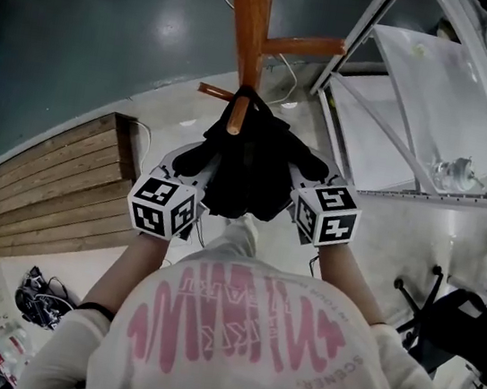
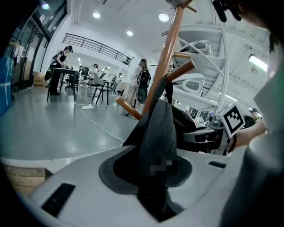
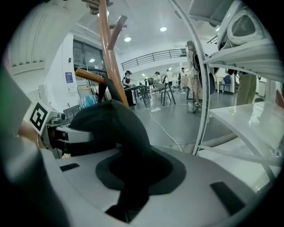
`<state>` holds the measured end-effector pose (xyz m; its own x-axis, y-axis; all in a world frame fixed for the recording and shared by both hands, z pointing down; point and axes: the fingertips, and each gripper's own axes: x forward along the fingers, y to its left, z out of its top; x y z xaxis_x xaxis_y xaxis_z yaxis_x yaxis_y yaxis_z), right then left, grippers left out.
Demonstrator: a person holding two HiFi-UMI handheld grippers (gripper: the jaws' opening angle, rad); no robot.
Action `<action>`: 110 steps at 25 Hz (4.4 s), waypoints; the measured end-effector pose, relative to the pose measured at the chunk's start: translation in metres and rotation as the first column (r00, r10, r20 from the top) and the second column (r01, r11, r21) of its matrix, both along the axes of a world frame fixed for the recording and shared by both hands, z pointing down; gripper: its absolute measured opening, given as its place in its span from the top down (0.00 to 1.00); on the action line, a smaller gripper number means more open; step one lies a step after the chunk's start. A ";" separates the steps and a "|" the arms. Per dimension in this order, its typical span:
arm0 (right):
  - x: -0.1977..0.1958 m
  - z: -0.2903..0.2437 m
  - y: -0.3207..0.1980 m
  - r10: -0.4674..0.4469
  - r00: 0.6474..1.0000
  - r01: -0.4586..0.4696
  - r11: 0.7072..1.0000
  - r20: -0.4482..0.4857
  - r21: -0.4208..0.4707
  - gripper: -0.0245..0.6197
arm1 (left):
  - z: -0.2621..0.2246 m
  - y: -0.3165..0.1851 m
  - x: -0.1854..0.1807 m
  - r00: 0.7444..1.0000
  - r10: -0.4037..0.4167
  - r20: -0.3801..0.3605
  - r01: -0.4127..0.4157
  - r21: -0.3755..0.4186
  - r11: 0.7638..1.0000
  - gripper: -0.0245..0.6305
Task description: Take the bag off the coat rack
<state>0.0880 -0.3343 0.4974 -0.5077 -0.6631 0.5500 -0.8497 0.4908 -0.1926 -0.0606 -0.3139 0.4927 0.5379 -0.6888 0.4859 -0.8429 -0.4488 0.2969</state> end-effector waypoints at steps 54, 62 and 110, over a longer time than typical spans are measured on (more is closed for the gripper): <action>-0.009 -0.040 0.050 0.077 0.997 -0.077 0.997 -0.002 0.009 0.84 | -0.045 0.041 -0.012 0.999 0.023 0.022 -0.025 0.110 0.994 0.82; -0.007 -0.043 0.063 0.081 0.997 -0.081 0.997 -0.003 0.017 0.84 | -0.046 0.054 -0.010 1.000 0.008 0.003 -0.008 0.113 0.994 0.82; -0.027 -0.182 0.174 0.099 0.993 -0.114 0.960 0.068 0.254 0.84 | -0.190 0.158 -0.035 0.994 0.104 -0.037 -0.084 0.360 0.929 0.83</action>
